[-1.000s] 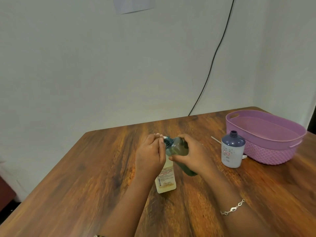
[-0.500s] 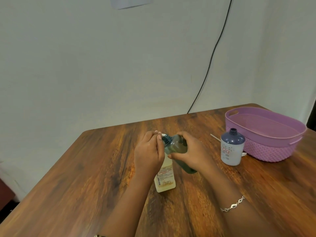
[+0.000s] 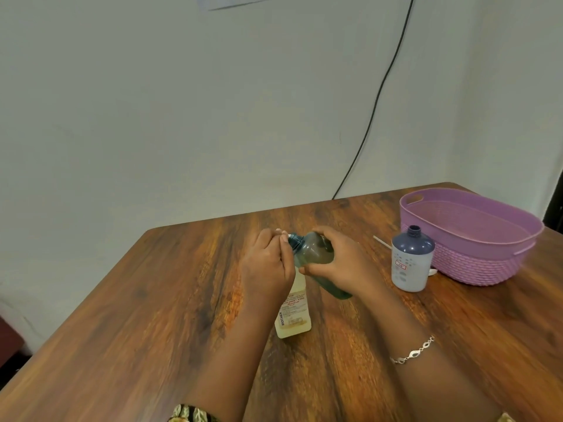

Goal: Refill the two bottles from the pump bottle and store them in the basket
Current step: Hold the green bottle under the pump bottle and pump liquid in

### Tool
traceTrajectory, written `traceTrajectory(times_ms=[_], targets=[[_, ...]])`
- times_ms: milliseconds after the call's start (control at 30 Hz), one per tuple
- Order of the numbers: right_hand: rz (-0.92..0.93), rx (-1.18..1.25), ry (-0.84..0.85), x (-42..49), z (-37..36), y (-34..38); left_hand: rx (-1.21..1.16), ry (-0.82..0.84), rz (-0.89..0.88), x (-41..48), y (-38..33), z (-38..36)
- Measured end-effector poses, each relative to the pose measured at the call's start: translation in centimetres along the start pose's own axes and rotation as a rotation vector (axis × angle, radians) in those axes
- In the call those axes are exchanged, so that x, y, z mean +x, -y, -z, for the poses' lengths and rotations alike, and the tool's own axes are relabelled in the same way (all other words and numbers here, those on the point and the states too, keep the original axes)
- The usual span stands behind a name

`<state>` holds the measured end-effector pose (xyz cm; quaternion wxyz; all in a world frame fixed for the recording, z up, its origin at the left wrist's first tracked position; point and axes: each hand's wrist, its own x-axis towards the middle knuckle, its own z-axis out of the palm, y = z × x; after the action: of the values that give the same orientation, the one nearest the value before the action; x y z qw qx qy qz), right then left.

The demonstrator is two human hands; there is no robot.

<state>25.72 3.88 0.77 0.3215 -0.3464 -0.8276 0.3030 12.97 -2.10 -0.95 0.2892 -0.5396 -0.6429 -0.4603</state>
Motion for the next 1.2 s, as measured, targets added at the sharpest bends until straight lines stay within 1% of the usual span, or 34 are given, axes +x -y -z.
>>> traceTrajectory(times_ms=[100, 200, 400, 600, 700, 833, 1100, 1200], targets=[[0.008, 0.022, -0.02, 0.3, 0.3, 0.3, 0.01, 0.004, 0.013, 0.8, -0.2, 0.0], [-0.01, -0.006, -0.016, 0.5, -0.1, -0.2, 0.04, -0.02, -0.017, 0.2, -0.1, -0.3], [-0.014, -0.008, -0.021, 0.5, -0.5, -1.0, 0.091, -0.005, -0.032, -0.2, -0.2, -0.6], [-0.015, 0.015, -0.03, 1.2, 0.1, -0.7, 0.025, -0.028, 0.065, 1.6, -0.4, -0.1], [-0.019, -0.005, -0.015, 1.2, -0.1, -0.8, 0.023, -0.053, 0.035, 1.0, -0.2, -0.4], [-0.029, 0.021, -0.02, 0.8, -0.5, -1.1, 0.027, -0.047, 0.002, 0.4, 0.3, -0.8], [-0.007, 0.029, -0.02, 1.3, 0.1, -0.4, 0.027, -0.065, 0.019, 1.0, -0.4, 0.0], [-0.021, -0.001, -0.011, 1.2, -0.2, -0.7, 0.049, -0.057, -0.016, 0.0, -0.1, -0.5]])
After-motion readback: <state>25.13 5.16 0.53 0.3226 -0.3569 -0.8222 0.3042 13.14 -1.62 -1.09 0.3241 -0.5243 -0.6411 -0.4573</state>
